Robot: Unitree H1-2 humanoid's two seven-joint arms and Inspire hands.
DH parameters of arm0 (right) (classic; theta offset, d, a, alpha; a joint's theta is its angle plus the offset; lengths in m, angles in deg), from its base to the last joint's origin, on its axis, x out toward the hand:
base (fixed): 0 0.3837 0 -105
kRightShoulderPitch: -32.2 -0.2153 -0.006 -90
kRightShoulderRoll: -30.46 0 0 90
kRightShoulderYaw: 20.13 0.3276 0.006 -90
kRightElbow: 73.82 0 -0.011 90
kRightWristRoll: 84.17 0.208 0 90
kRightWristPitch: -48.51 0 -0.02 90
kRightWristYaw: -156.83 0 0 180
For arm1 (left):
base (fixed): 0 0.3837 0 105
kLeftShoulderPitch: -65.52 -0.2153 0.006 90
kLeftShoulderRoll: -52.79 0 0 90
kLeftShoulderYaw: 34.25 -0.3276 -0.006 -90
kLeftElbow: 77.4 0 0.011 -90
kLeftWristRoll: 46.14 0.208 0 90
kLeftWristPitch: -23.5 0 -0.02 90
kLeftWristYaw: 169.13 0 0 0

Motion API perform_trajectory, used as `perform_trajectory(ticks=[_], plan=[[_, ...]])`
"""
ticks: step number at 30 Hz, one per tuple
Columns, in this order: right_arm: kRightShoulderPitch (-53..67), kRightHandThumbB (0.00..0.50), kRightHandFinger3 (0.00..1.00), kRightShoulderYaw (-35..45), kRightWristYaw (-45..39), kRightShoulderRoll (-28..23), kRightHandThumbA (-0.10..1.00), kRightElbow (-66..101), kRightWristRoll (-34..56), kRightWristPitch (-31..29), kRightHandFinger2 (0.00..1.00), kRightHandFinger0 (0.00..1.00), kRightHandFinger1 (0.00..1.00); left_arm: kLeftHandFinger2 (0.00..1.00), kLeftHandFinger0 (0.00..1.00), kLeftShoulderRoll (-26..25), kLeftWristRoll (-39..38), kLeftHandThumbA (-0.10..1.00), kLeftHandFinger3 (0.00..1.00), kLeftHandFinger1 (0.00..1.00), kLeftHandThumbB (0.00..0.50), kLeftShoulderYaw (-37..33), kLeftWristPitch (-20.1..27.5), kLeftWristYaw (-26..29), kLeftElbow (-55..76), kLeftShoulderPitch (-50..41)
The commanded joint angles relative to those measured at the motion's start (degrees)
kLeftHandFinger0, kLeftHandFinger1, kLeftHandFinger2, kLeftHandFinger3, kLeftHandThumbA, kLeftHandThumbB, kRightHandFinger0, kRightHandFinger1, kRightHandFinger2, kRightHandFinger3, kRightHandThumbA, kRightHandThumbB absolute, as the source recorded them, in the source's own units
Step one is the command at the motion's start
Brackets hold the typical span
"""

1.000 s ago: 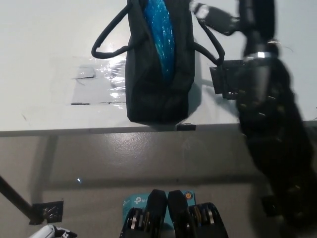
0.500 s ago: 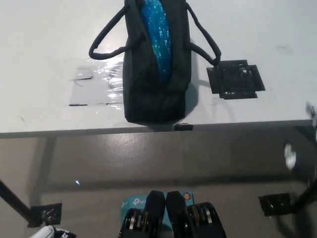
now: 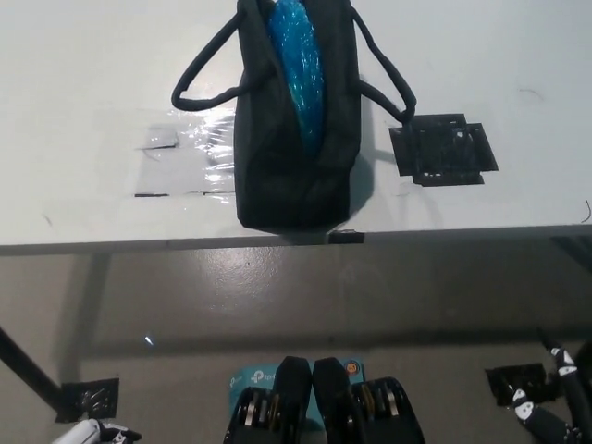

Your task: The robot uses its right hand to pick up a stack of plates kept in the middle of the desk and put it inside a bag kept next to it

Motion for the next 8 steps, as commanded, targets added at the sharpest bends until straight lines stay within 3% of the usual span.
perform_trajectory(ticks=[1,3,7,8], plan=[[-0.95,0.329,1.00,4.76,8.07,0.37,0.45,-7.96,8.45,-24.42,1.00,0.78,1.00,0.80,0.73,-1.13,-0.97,0.11,0.89,0.73,0.000,1.60,-0.89,2.09,2.15,-0.04],[-0.15,0.321,1.00,4.63,8.53,0.50,0.41,-7.47,7.45,-24.26,1.00,0.80,0.98,0.80,0.74,-1.48,-0.93,0.12,0.89,0.72,0.000,1.49,-0.90,2.05,2.39,-0.66],[0.49,0.336,1.00,3.78,9.22,-0.10,0.50,-6.80,4.10,-23.10,1.00,0.71,0.90,0.80,0.74,-1.61,-0.22,0.13,0.88,0.73,0.000,1.50,-0.90,1.52,2.55,-0.68],[1.30,0.332,1.00,3.91,8.86,-0.33,0.49,-6.15,4.01,-22.54,1.00,0.72,0.93,0.80,0.75,-1.61,-0.13,0.14,0.88,0.73,0.000,1.01,-0.89,1.69,2.60,-1.02]])
